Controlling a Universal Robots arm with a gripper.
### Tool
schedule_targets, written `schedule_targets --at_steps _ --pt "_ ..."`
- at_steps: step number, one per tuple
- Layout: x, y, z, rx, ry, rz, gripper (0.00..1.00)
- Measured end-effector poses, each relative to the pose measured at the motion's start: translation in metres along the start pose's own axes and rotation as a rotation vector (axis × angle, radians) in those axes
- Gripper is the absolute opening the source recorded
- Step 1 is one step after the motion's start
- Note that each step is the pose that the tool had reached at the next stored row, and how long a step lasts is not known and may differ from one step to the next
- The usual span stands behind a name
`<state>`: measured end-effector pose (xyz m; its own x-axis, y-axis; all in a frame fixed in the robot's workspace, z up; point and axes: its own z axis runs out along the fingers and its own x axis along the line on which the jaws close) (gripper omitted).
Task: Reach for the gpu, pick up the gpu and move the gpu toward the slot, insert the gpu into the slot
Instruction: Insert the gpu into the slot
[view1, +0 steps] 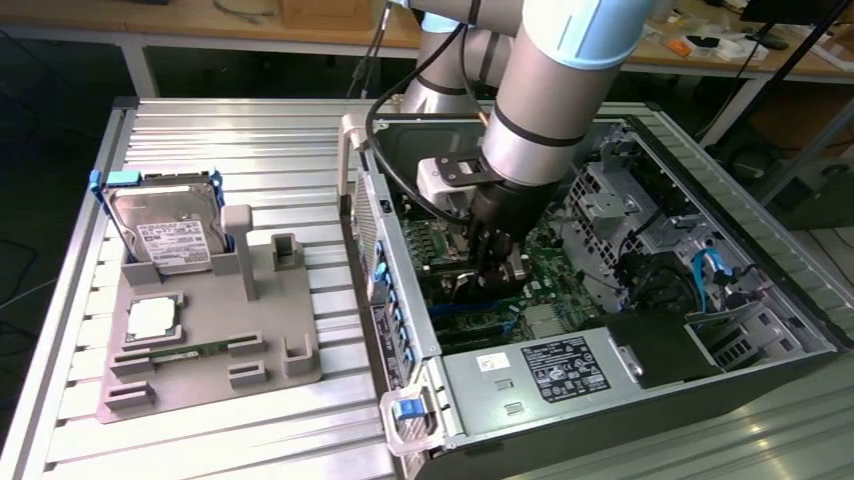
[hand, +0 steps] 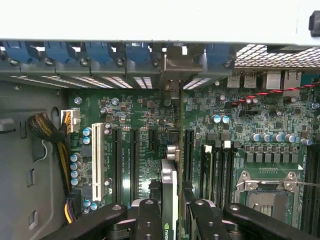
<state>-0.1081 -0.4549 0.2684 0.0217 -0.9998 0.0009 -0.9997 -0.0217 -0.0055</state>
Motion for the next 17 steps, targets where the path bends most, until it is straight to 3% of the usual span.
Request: schedule_targets --at_steps 17 --pt "0.0003 0.0001 0.0047 -0.0002 0.0003 0.0 0.27"
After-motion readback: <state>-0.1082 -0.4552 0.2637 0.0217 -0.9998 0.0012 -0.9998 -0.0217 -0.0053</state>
